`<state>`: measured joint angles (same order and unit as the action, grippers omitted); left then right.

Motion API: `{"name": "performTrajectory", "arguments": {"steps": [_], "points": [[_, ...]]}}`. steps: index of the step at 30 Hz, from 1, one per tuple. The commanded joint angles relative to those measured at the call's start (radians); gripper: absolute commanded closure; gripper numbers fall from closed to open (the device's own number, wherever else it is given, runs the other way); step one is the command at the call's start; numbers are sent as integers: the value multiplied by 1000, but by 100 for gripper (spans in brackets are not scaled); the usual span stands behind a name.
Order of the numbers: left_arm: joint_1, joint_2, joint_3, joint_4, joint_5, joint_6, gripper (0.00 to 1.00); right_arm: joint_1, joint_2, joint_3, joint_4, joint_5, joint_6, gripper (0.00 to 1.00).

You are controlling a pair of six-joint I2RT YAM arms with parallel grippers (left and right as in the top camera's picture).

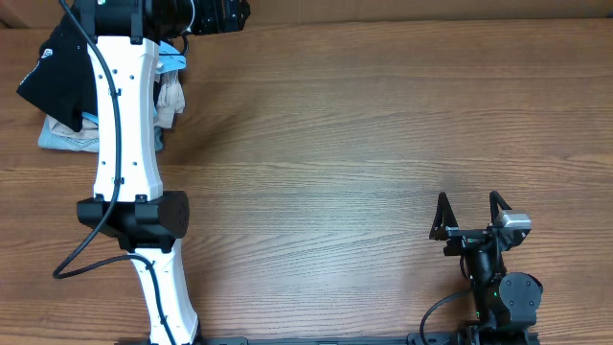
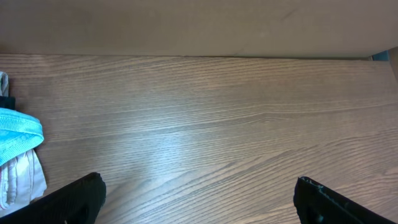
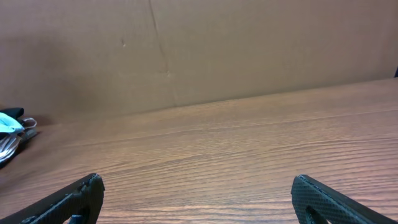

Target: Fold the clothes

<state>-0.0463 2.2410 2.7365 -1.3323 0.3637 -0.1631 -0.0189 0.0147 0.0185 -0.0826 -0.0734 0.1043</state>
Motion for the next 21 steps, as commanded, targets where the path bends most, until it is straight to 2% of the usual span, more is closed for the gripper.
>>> {"name": "performTrajectory", "arguments": {"steps": [1,6,11,17,21], "points": [[-9,0,-2,1,-2,-17,0,6,-12,-10,5,9,3,0],[-13,-75,-78,1,-5,-17,0,6,-12,-10,5,9,3,0],[-11,-281,-376,0,-40,-16,0,6,-12,-10,5,9,3,0],[1,-570,-737,16,-286,-17,0,6,-12,-10,5,9,3,0],[1,-763,-944,103,-386,-17,0,6,-12,-10,5,9,3,0]]}}
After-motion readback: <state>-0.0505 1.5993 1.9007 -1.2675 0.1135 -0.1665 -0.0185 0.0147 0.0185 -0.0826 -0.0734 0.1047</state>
